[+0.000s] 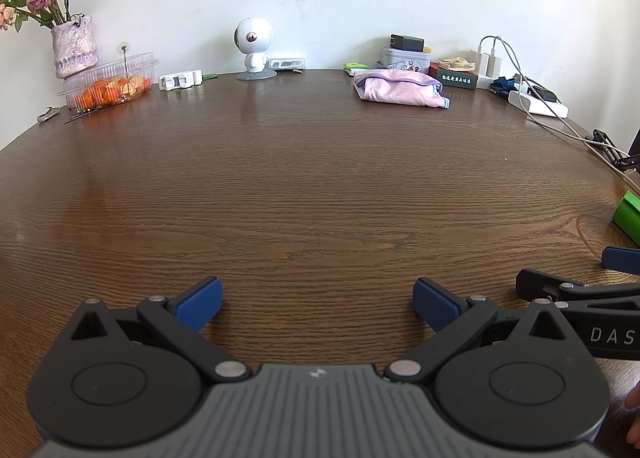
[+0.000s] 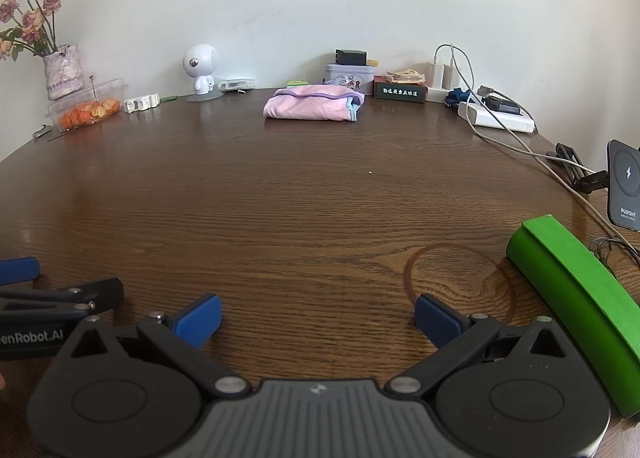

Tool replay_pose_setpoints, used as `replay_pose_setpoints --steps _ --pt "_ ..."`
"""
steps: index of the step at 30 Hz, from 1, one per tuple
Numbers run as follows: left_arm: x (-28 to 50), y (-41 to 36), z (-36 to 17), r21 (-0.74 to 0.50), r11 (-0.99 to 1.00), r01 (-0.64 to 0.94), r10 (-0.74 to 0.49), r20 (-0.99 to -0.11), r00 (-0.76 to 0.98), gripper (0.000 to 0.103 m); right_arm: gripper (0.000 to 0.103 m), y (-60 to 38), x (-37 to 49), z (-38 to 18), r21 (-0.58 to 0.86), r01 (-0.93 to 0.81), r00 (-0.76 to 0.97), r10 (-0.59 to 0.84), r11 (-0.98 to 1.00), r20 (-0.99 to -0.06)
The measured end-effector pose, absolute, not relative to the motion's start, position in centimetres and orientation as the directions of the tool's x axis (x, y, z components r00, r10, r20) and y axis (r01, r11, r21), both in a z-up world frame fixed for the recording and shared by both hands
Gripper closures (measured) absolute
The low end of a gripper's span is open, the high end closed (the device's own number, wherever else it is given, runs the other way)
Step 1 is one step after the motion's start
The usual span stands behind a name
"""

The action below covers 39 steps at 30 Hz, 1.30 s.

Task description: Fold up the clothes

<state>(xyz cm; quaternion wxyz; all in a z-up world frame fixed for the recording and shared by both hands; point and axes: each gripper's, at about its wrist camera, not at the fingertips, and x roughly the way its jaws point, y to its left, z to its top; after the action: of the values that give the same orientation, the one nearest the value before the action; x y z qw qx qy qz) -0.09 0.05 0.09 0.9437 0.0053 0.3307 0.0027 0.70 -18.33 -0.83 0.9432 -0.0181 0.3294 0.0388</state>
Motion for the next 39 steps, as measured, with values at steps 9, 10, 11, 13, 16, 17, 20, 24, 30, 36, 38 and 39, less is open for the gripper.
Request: replay_pose_setpoints --steps 9,10,11,13,16,17,20,24,30,36,38,39 --pt "0.2 -1.1 -0.4 0.012 1.000 -0.002 0.009 -0.625 0.781 0.001 0.000 -18.4 0.9 -0.9 -0.004 -0.084 0.781 0.064 0.996 -0.621" --pt "0.3 -1.1 -0.4 0.012 1.000 -0.002 0.009 -0.625 0.780 0.001 0.000 -18.3 0.7 -0.9 -0.002 -0.084 0.782 0.065 0.996 -0.619" --pt "0.3 -1.1 -0.5 0.012 1.000 -0.002 0.009 -0.625 0.780 0.001 0.000 -18.5 1.1 -1.1 0.003 -0.087 0.778 0.070 0.996 -0.624" --pt "0.2 -1.2 -0.5 0.012 1.000 -0.002 0.009 -0.624 0.781 0.001 0.000 -18.5 0.8 -0.9 0.011 -0.087 0.781 0.075 0.996 -0.620" --pt "0.1 -1.3 -0.4 0.012 1.000 -0.002 0.009 -0.625 0.781 0.001 0.000 -18.4 0.8 -1.0 0.013 -0.086 0.781 0.075 0.996 -0.620" --pt "0.1 -1.3 -0.4 0.012 1.000 -0.002 0.009 -0.625 0.781 0.001 0.000 -18.4 0.8 -1.0 0.012 -0.086 0.781 0.075 0.996 -0.620" --pt "0.3 -1.3 -0.5 0.012 1.000 0.001 0.007 -0.627 0.779 0.001 0.000 -18.4 0.8 -1.0 0.010 -0.088 0.780 0.075 0.996 -0.621" --pt "0.9 -1.1 0.0 0.015 1.000 0.010 0.003 -0.662 0.749 0.001 0.000 -18.5 1.7 -0.6 0.010 -0.101 0.752 0.083 0.995 -0.654" --pt "2.9 -0.9 1.4 0.011 1.000 0.014 -0.003 -0.666 0.746 0.001 0.000 -19.3 4.1 0.1 0.046 -0.116 0.712 0.116 0.992 -0.692" --pt "6.3 -0.9 3.7 -0.027 0.998 0.050 -0.055 -0.649 0.759 0.001 0.000 -20.6 6.9 2.8 0.048 -0.114 0.762 0.118 0.992 -0.636" --pt "8.2 -0.7 4.6 -0.055 0.997 0.060 -0.082 -0.639 0.765 0.001 0.000 -21.0 8.4 3.8 0.059 -0.125 0.771 0.135 0.990 -0.622" --pt "9.2 -0.6 5.1 -0.070 0.995 0.065 -0.095 -0.633 0.768 0.001 0.000 -21.3 9.2 4.3 0.069 -0.132 0.774 0.146 0.989 -0.616"
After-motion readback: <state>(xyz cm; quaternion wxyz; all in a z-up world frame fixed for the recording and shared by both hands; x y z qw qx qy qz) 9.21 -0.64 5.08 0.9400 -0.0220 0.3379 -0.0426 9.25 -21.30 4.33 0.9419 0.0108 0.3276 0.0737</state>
